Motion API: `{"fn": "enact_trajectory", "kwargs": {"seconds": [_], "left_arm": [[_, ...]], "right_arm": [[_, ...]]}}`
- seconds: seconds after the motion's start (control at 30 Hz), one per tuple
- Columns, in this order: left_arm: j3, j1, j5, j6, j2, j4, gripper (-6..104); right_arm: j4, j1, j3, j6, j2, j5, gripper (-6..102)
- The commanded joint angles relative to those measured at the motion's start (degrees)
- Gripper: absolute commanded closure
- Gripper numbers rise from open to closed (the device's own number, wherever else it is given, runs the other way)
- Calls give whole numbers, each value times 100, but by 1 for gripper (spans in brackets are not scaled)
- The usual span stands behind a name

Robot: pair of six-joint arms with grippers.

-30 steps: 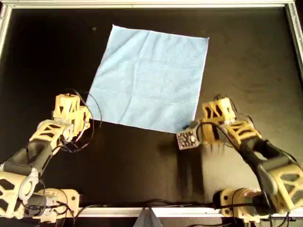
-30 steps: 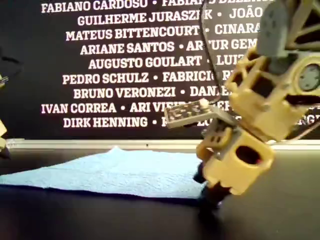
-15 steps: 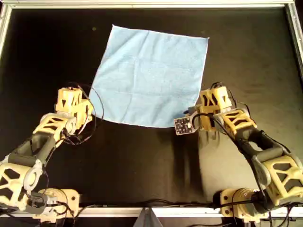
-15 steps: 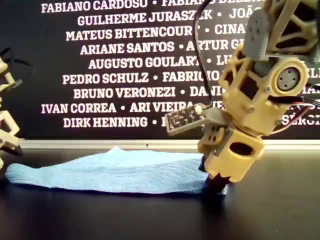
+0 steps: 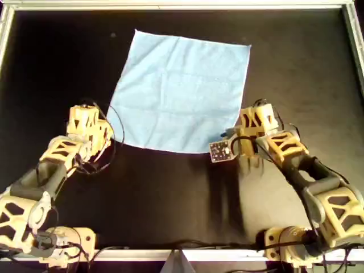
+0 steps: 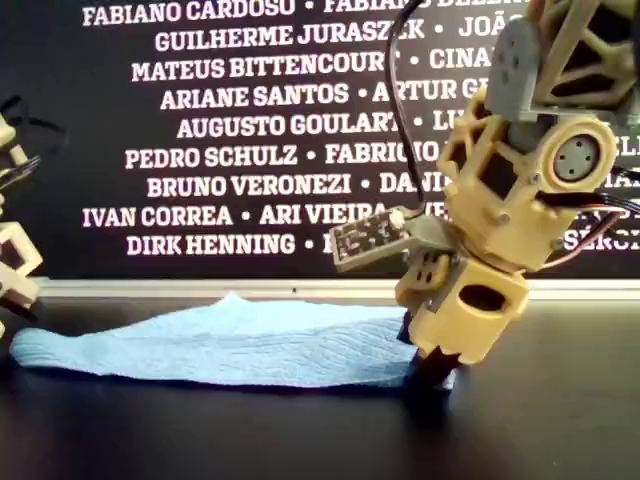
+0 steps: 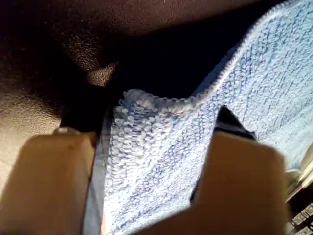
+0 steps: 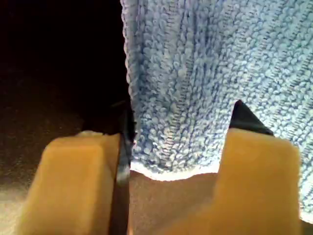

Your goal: Fold a cloth

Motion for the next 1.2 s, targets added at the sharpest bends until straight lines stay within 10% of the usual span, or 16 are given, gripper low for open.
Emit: {"fn": "enact_trajectory", "kwargs": {"seconds": [0.0,0.2,0.57,1.17], "left_arm": [[26,-264,26,26,35,70,24],[-44,-668,18,26,-53,70,31],[-79,-650,18,-62,9,18,87],[334,-659,-18,9,598,123,99]], "right_arm": [[-79,-105,-132,18,114,105,28],[-79,-123,-176,18,132,9,47],[-97,-123,-193,18,70,0,98],[-26,-132,-9,0,211,0,96]]}}
